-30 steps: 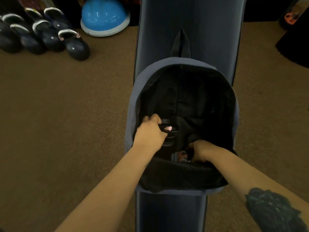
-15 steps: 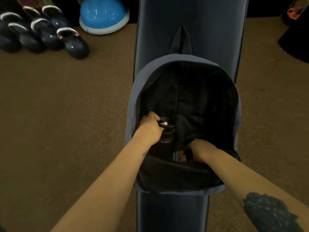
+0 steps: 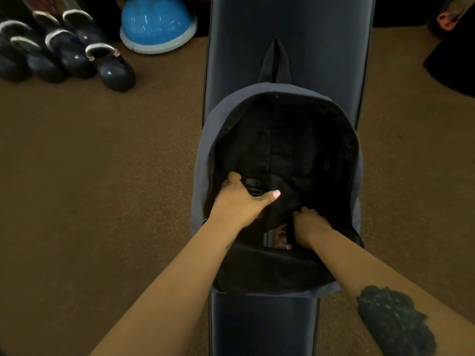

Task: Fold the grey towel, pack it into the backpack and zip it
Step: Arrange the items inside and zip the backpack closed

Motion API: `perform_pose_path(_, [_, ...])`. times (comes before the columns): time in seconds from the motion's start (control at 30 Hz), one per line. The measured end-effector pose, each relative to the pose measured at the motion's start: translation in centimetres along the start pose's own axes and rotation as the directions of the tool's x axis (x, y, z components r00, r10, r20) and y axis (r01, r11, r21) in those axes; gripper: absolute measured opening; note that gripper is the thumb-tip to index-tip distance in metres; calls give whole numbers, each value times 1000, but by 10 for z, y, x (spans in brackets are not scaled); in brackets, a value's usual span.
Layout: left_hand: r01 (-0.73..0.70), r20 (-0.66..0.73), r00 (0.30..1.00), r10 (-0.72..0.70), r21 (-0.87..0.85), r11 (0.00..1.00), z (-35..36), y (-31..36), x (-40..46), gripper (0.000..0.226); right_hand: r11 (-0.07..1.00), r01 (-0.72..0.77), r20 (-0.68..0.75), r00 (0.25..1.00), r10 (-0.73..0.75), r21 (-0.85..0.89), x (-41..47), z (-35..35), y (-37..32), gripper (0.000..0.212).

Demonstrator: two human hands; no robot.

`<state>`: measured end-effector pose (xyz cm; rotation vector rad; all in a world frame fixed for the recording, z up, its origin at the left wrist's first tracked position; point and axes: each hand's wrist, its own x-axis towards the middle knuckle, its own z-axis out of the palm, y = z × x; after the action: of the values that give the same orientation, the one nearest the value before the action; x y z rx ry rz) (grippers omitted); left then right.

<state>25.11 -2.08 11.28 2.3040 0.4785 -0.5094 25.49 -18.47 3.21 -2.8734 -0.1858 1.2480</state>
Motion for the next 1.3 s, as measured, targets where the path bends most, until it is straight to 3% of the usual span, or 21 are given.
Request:
perform_pose_path(0.17, [-3, -89, 996, 8, 58, 998, 6, 2, 0, 93, 996, 11, -29, 1000, -9, 88, -1, -3, 1, 65])
perform_pose_path(0.3, [-22, -106, 994, 28, 58, 998, 3, -1, -3, 88, 989, -2, 5, 1000, 1, 145, -3, -12, 0, 43])
perform_pose_path(0.43, [-19, -86, 996, 22, 38, 999, -1, -4, -2, 86, 983, -24, 36, 999, 17, 181, 0, -23, -2, 39])
perform_pose_path(0.6, [-12, -47, 999, 13, 20, 1000, -3, -2, 0, 87, 975, -18, -92, 995, 40, 223, 3, -20, -6, 33])
perform_pose_path(0.67, [-6, -14, 1000, 6, 18, 1000, -3, 0, 1, 88, 975, -11, -139, 989, 43, 223, 1, -11, -9, 24])
perform_pose_path(0.77, [45, 47, 998, -47, 30, 999, -5, 5, 3, 90, 985, 16, -219, 975, 23, 174, -5, -4, -12, 29])
perform_pose_path(0.93, [66, 59, 995, -82, 233, 970, -9, 15, -2, 91, 997, -1, -223, 975, 17, 71, -9, -9, -10, 29])
perform_pose_path(1.13, [83, 50, 995, -89, 103, 991, -15, 13, -13, 102, 985, -48, -59, 997, 58, 164, -18, -21, -8, 27])
perform_pose_path(1.3, [12, 7, 1000, -12, -34, 999, -35, 8, -36, 74, 946, 32, -125, 992, 9, 323, -38, -35, -8, 29])
